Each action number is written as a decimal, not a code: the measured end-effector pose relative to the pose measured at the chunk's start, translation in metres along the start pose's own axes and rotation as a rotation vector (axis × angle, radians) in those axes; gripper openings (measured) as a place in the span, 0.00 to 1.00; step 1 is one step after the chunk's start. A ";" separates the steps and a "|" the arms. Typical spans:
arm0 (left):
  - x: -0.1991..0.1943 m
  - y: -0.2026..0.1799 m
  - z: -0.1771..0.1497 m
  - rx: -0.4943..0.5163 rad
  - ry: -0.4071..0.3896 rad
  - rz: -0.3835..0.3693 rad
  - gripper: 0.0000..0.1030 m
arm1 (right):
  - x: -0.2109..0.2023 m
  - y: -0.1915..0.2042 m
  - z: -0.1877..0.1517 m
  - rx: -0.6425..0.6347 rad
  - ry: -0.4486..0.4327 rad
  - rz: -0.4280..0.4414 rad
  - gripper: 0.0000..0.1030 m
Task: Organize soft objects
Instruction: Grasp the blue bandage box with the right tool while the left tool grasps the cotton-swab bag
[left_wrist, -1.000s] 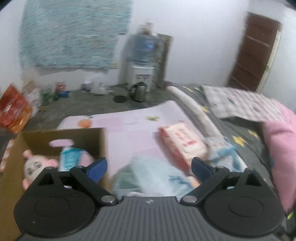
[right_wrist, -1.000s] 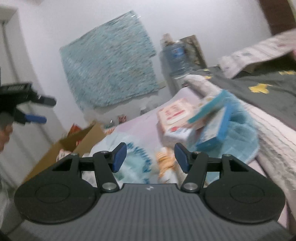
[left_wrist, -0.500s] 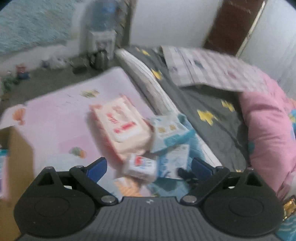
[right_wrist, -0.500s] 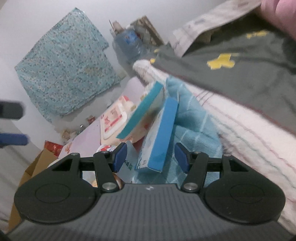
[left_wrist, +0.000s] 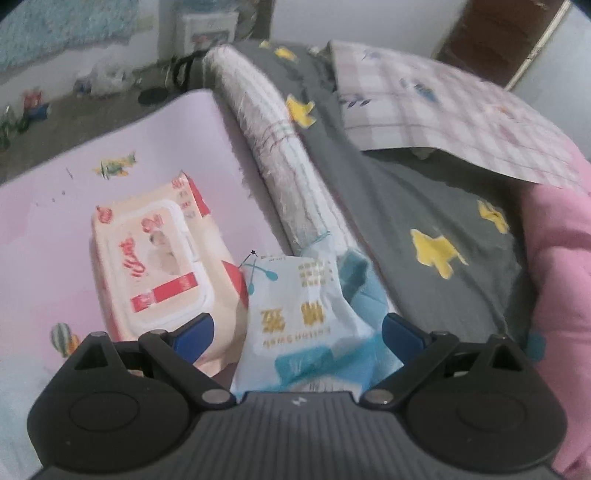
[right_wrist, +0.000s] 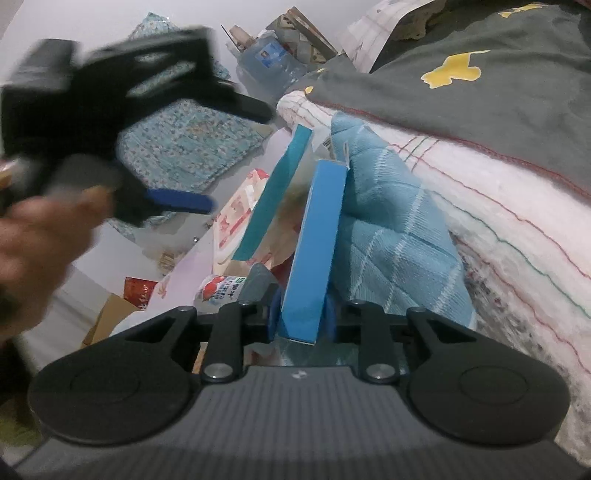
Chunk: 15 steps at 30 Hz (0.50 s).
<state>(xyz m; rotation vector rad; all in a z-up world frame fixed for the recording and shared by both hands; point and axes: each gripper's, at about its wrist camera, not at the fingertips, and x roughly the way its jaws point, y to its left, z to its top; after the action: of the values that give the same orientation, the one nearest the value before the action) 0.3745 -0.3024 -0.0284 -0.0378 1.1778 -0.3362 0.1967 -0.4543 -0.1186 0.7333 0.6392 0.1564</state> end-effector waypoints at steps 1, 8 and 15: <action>0.006 -0.001 0.003 -0.012 0.005 0.011 0.95 | 0.000 -0.001 0.000 0.005 -0.001 0.007 0.22; 0.044 -0.012 0.014 -0.029 0.079 0.098 0.87 | 0.002 -0.013 -0.006 0.015 0.007 0.034 0.21; 0.050 -0.013 0.012 -0.046 0.084 0.127 0.71 | 0.000 -0.018 -0.008 0.019 0.002 0.046 0.21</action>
<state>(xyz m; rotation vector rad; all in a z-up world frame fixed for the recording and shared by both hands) 0.3993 -0.3300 -0.0659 0.0111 1.2650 -0.2000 0.1910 -0.4627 -0.1348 0.7669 0.6273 0.1932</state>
